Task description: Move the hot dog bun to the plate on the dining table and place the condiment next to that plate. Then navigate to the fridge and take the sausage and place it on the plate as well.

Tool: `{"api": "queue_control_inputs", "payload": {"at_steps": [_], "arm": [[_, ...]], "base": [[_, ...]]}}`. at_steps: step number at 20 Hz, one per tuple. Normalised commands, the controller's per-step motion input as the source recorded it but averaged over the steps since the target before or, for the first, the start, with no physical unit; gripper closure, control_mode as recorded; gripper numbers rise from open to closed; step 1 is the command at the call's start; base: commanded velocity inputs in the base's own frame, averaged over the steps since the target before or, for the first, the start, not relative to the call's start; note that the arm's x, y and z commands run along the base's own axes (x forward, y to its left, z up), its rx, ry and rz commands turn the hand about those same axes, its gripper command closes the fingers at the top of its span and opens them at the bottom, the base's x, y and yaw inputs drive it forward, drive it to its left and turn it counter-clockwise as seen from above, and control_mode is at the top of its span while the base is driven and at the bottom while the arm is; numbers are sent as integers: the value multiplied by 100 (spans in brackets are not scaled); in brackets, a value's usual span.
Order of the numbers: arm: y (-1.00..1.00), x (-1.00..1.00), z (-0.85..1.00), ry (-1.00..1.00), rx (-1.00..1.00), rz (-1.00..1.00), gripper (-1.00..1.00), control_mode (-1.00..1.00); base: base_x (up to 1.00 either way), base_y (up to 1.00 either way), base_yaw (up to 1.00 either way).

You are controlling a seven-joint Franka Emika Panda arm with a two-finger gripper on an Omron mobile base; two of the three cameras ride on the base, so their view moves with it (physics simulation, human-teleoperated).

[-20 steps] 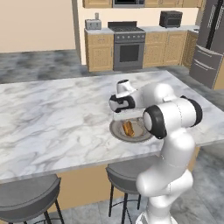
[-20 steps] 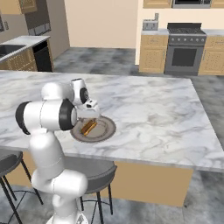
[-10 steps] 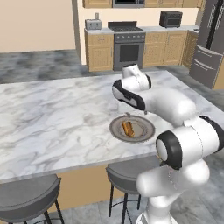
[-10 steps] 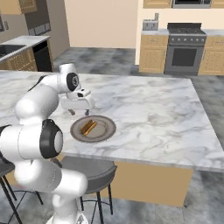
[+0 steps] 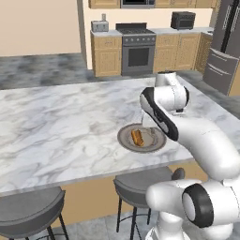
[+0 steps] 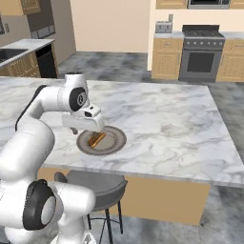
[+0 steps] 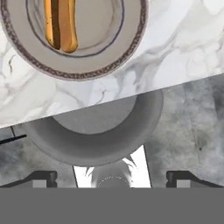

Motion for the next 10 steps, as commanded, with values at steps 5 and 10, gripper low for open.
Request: {"api": "queue_control_inputs", "payload": {"at_steps": [5, 10], "arm": [[-26, -50, -4, -4, 12, 0, -100, 100], [0, 0, 0, 0, 0, 0, -100, 100]], "base": [[-13, -14, 0], [-3, -87, -8]]}}
